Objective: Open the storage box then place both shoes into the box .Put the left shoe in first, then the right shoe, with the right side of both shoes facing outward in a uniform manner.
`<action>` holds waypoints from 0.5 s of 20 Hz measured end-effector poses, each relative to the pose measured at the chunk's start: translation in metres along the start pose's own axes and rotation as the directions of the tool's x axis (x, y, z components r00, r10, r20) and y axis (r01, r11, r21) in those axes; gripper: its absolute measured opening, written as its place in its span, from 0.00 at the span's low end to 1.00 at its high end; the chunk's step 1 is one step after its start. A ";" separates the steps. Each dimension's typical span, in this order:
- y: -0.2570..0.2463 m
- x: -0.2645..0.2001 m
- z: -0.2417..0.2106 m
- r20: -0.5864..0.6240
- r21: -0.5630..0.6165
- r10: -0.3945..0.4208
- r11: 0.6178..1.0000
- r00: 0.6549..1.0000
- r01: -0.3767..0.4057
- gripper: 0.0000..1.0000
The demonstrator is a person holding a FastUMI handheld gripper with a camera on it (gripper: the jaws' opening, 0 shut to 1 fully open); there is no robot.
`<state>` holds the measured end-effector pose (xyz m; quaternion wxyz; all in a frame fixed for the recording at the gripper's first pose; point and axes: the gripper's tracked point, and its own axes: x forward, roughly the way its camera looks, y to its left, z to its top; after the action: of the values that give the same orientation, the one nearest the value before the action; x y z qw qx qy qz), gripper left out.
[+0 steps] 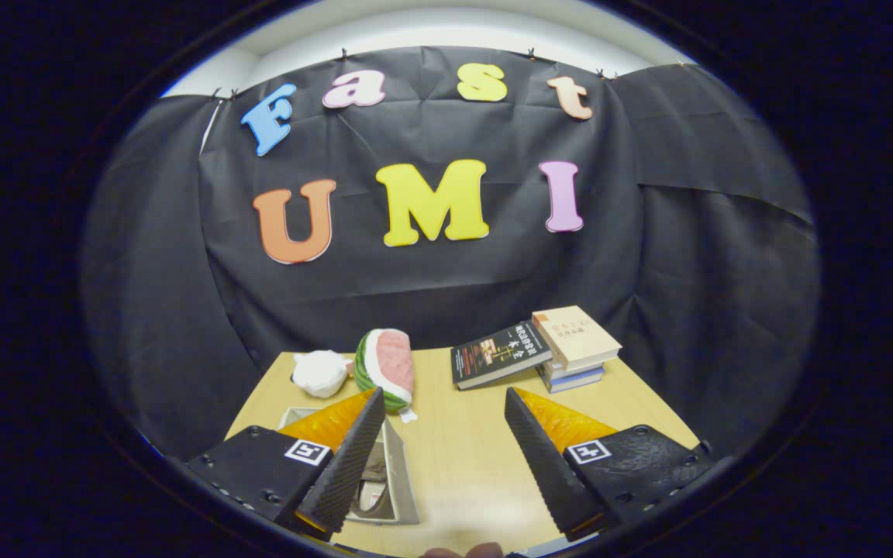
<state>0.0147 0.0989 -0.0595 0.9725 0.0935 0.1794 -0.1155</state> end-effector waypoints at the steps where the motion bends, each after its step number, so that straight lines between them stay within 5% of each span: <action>1: -0.011 -0.006 0.004 0.015 -0.001 -0.009 1.000 1.000 0.009 0.95; 10: -0.031 -0.053 0.026 0.136 0.015 0.042 0.999 0.990 -0.044 0.96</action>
<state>-0.0327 0.0740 -0.0204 0.9838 0.0980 0.1095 -0.1023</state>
